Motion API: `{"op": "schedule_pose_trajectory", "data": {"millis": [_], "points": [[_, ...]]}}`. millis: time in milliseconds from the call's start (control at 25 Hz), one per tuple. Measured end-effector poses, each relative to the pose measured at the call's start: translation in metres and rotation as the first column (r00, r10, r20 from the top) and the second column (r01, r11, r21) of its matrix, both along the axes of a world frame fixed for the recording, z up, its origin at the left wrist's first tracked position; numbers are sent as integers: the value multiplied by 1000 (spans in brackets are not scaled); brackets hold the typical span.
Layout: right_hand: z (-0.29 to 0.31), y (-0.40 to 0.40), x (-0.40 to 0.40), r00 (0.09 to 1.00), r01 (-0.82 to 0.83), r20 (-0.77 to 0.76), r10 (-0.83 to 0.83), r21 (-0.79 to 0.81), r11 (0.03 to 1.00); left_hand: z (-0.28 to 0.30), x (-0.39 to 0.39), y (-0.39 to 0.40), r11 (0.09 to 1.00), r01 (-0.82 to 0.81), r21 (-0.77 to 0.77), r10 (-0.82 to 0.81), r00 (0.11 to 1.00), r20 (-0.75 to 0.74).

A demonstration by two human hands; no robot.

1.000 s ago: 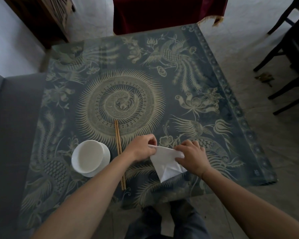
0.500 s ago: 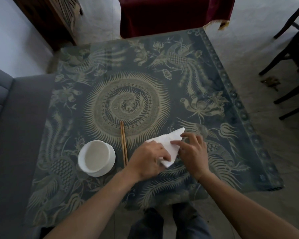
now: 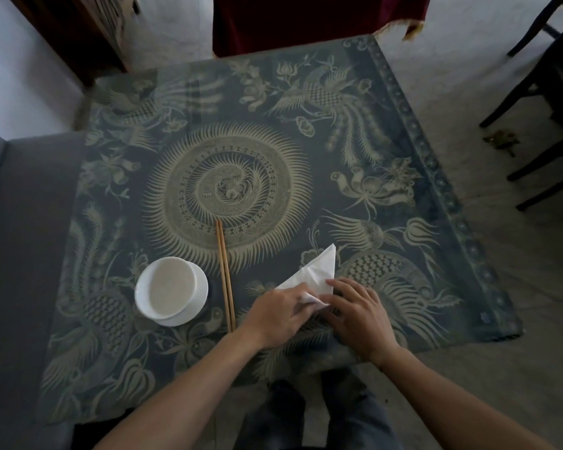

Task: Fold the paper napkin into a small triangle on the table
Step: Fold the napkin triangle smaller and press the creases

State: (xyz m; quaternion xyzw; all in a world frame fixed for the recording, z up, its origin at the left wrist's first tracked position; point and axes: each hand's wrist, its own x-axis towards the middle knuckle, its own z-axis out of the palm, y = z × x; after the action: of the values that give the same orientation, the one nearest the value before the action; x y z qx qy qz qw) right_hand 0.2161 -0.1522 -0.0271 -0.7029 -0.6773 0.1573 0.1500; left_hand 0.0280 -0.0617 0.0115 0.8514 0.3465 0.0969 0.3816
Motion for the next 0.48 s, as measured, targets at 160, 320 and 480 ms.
{"op": "schedule_pose_trajectory", "data": {"millis": [160,320,480], "points": [[6,6,1,993,90,-80,-89,8,996,13,11,18,998,-48,-26,49,998,41],[19,20,3,959,160,-230,-168,-52,986,18,18,31,888,-210,-409,297,942,160],[40,39,9,726,302,-585,-362,-201,932,12,3,52,591,-207,-779,471,873,126]]}}
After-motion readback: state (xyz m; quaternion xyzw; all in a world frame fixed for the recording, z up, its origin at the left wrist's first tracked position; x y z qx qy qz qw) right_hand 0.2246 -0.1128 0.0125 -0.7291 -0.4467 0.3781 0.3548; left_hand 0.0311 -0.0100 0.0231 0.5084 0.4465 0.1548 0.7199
